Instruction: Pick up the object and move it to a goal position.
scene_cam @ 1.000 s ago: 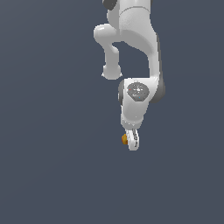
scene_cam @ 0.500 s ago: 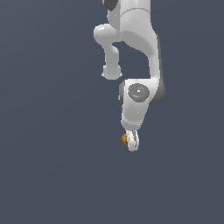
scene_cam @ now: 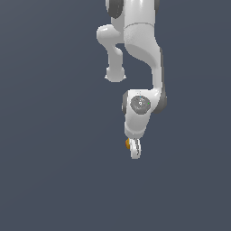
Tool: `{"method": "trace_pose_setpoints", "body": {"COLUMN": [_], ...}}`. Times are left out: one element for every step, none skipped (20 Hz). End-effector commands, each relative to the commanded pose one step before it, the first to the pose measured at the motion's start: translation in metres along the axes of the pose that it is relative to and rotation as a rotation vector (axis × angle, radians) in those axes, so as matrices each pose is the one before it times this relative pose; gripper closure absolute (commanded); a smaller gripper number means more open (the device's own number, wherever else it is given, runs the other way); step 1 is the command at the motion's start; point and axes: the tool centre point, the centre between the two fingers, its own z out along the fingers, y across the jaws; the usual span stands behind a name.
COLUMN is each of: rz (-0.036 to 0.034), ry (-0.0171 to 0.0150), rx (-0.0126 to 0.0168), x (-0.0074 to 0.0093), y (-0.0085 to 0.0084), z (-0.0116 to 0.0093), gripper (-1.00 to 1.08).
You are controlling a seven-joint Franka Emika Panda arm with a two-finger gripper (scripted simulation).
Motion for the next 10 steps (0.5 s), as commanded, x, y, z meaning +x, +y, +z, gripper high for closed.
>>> {"method": "trace_pose_setpoints", "body": {"rz": [0.00045,0.00000,0.00000,0.00000,0.00000,0.00000,0.00000,0.00000,0.00000,0.00000], "ry": [-0.00022,0.00000,0.00000,0.00000,0.00000,0.00000,0.00000,0.00000,0.00000,0.00000], "rx": [0.00123,0.00000,0.00000,0.00000,0.00000,0.00000,0.00000,0.00000,0.00000,0.00000], "x": [-0.00020,-0.00004,0.00001,0.00001,0.00000,0.00000,0.00000,0.00000,0.00000,0.00000], "y": [-0.00057,-0.00035,-0.00040,-0.00017,0.00000,0.00000,0.00000,0.00000,0.00000,0.00000], "z": [0.00714,0.00106,0.00033,-0.00001,0.00000,0.00000,0.00000,0.00000,0.00000,0.00000], "gripper": [-0.92,-0.92,-0.92,-0.92,1.08,1.08,1.08,1.08,1.08,1.08]}}
